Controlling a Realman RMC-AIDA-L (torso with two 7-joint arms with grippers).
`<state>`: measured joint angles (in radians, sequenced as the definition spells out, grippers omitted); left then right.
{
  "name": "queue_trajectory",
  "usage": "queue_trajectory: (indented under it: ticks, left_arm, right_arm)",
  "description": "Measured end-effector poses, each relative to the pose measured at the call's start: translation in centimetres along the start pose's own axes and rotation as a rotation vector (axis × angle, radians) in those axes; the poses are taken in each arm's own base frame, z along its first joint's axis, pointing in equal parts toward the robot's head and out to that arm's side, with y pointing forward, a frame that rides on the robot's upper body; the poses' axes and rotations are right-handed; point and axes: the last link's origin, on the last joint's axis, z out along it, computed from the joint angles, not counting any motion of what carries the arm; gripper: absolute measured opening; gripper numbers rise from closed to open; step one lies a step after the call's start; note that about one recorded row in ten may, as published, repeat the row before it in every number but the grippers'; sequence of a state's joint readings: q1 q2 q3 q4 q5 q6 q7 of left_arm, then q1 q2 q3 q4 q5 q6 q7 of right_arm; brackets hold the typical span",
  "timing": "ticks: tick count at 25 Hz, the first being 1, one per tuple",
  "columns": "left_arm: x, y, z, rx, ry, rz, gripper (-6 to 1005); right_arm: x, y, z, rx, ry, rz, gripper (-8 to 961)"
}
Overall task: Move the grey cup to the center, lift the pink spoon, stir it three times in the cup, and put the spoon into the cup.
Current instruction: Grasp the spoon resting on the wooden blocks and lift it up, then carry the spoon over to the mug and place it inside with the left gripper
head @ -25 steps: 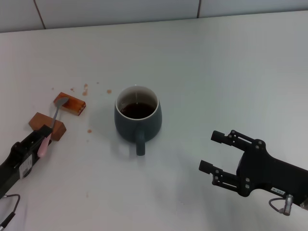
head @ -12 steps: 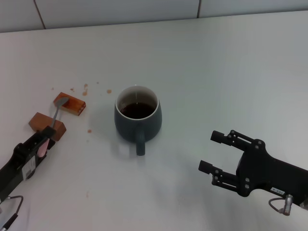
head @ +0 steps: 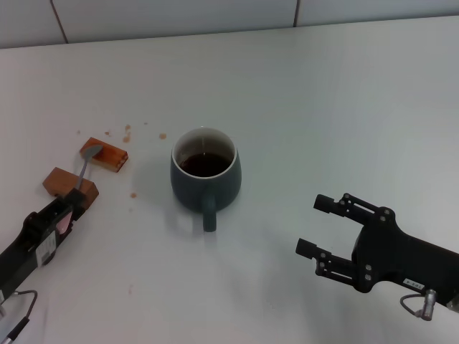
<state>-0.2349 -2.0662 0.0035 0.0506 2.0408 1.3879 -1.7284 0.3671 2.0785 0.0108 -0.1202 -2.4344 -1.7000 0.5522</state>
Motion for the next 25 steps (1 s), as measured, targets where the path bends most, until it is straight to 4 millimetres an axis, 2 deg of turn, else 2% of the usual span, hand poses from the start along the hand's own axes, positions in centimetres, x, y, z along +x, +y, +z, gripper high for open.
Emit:
queue_trajectory:
  ticks: [5,10,15,19,23,24,25]
  left_arm:
    - [-0.1,0.0,0.2,0.001,-0.006,0.013,374]
    - [0.0,0.1,0.4,0.003,-0.015,0.059,230]
    - [0.1,0.1,0.5,0.006,-0.024,0.084,181]
    - [0.5,0.9,0.6,-0.042,-0.039,0.114,142]
    - [2.0,2.4,0.8,-0.114,-0.068,0.189,122]
    - [2.8,3.1,1.0,-0.139,-0.088,0.225,122]
    - [5.1,5.0,1.5,-0.175,-0.165,0.345,122]
  right_arm:
    - [0.0,0.0,0.1,-0.002,-0.002,0.0,758]
    - [-0.1,0.0,0.1,-0.004,-0.004,0.0,757]
    - [-0.2,0.0,0.2,-0.008,-0.009,-0.001,757]
    - [-0.3,0.0,0.2,-0.011,-0.014,-0.002,757]
    - [-0.3,0.0,0.3,-0.015,-0.017,-0.004,757]
    - [-0.4,0.0,0.3,-0.015,-0.017,-0.005,758]
    - [-0.4,-0.1,0.3,-0.015,-0.017,-0.006,758]
